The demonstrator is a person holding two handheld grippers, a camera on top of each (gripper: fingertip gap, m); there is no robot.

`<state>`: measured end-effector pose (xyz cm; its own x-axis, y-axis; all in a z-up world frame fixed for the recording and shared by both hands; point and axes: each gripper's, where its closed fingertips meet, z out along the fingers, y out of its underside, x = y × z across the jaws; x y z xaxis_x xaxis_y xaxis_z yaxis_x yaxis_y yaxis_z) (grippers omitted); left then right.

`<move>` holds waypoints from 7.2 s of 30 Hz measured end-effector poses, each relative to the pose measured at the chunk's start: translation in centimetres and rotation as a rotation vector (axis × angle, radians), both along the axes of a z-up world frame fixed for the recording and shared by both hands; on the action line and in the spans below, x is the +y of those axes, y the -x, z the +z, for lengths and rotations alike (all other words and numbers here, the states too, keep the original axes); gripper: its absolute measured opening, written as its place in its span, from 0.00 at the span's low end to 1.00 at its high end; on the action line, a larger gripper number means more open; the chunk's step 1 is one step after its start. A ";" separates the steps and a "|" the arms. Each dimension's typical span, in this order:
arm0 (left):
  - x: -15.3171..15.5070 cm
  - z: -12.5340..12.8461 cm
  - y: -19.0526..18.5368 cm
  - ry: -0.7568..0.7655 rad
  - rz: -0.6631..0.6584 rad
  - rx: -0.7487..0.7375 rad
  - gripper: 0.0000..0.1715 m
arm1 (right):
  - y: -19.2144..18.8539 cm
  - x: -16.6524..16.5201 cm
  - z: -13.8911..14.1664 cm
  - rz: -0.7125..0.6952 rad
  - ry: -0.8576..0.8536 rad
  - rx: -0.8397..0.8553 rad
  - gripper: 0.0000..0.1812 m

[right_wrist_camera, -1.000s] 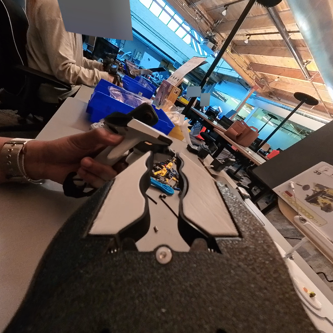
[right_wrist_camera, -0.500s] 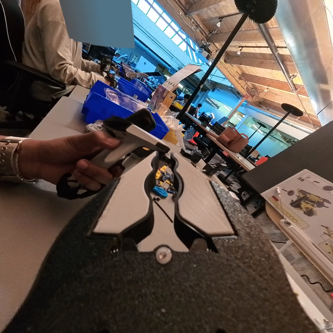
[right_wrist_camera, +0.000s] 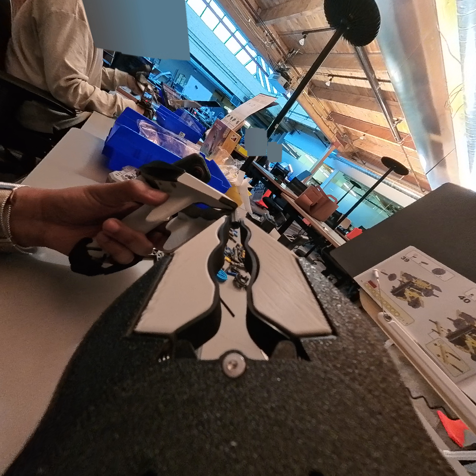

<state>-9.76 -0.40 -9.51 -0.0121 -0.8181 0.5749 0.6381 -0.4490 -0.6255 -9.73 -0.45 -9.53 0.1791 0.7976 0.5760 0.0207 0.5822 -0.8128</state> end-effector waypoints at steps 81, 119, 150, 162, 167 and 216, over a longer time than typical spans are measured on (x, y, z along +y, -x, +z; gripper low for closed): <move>0.5 -1.6 3.1 0.176 0.131 0.344 0.18 | -0.7 0.2 -1.2 -0.062 0.094 -0.045 0.03; 0.7 0.0 -1.8 0.153 0.025 0.152 0.00 | -1.1 0.4 -0.3 -0.054 0.291 -0.035 0.03; 0.3 -0.4 -1.5 0.065 0.081 0.306 0.15 | -3.2 0.5 -1.2 -0.034 0.245 -0.028 0.03; 0.9 -10.2 -3.5 0.265 0.015 0.847 0.21 | -8.7 1.6 -9.5 -0.260 0.357 -0.262 0.03; -0.3 -14.9 -4.5 0.349 -0.090 1.082 0.21 | -10.0 1.7 -9.8 -0.295 0.403 -0.243 0.03; 8.1 -11.9 -3.4 0.124 0.405 1.132 0.03 | -13.1 3.2 -9.6 0.070 0.642 -0.291 0.03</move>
